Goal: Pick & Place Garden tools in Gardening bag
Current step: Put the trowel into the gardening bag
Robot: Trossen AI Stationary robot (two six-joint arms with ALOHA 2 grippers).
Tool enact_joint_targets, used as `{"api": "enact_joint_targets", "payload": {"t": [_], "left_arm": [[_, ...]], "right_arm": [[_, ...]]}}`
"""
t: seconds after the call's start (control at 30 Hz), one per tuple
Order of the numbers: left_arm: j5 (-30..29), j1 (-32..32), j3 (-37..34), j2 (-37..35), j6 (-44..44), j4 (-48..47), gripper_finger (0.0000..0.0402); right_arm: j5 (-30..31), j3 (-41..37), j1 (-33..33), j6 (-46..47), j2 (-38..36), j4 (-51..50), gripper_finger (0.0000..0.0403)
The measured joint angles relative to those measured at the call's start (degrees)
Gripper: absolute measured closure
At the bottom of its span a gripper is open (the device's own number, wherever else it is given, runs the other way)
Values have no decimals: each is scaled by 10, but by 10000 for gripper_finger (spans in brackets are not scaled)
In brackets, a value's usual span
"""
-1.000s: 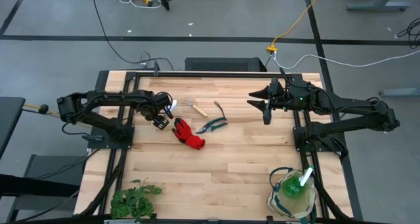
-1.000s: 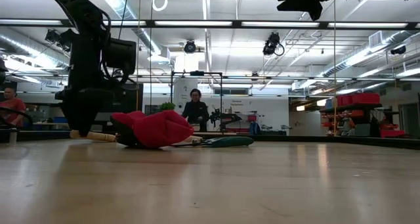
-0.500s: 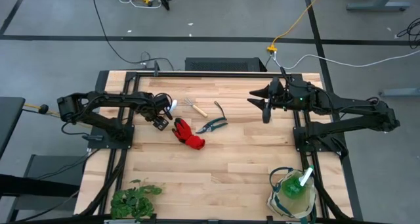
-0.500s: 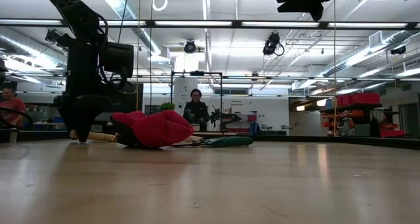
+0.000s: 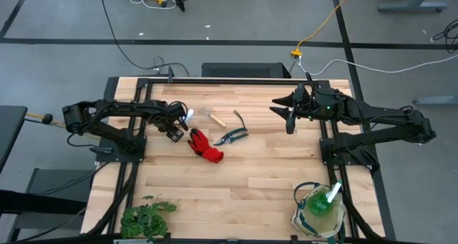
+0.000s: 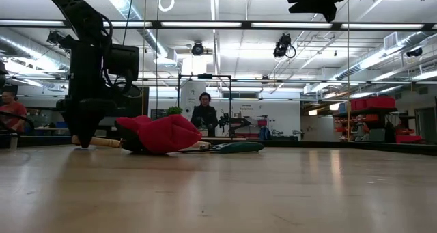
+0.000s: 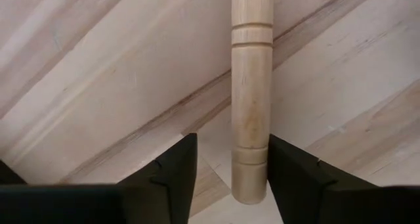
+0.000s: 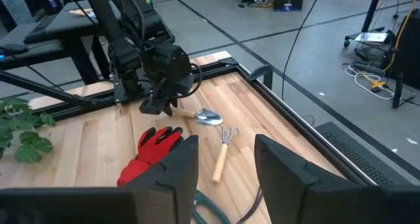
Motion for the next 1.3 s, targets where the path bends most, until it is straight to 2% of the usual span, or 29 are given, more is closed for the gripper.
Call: {"api": "enact_joint_targets", "payload": {"t": [0.6,0.87,1.03,1.3], "left_arm": [[10,0,0,0,8,1,320],[11,0,0,0,9,1,309],[11,0,0,0,9,1,325],[11,0,0,0,10,1,319]], "right_arm": [[0,0,0,0,0,0,254],[0,0,0,0,0,0,254],[0,0,0,0,0,0,254],[0,0,0,0,0,0,254]]}}
